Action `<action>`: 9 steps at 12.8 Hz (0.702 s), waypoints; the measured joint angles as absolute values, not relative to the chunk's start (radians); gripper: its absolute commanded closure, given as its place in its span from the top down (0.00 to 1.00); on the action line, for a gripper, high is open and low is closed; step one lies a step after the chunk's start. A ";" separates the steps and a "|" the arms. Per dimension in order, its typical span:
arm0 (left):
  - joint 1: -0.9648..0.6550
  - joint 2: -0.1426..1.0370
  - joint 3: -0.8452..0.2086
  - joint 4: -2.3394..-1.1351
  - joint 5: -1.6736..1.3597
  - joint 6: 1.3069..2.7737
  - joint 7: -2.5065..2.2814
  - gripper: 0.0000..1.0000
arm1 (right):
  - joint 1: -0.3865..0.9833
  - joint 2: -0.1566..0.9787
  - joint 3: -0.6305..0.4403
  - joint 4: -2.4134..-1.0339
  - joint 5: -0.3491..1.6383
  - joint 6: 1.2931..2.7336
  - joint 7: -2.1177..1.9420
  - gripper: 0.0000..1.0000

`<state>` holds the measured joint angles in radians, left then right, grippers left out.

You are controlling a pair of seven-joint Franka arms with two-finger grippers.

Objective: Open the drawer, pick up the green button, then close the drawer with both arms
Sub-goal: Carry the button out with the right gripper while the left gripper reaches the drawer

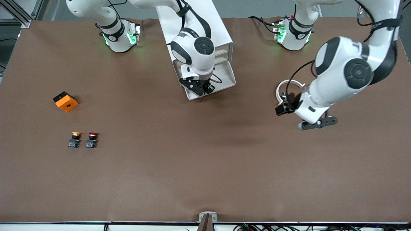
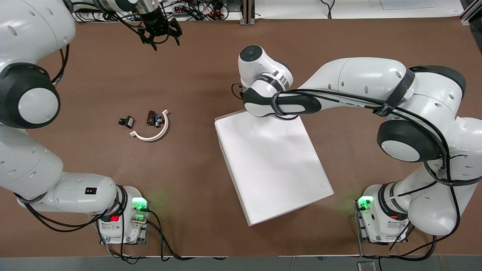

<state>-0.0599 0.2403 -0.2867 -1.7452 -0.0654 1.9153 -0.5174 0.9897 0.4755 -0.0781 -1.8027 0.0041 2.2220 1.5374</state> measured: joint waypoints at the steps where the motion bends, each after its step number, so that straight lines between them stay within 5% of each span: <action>1: -0.081 0.259 -0.287 -1.750 -0.065 1.942 -0.555 1.00 | 0.989 0.475 -0.080 -1.792 0.004 2.214 1.537 0.00; 9: -0.243 0.423 -0.290 -1.768 -0.065 2.054 -0.812 1.00 | 0.820 0.429 -0.101 -1.567 0.091 1.889 1.227 0.00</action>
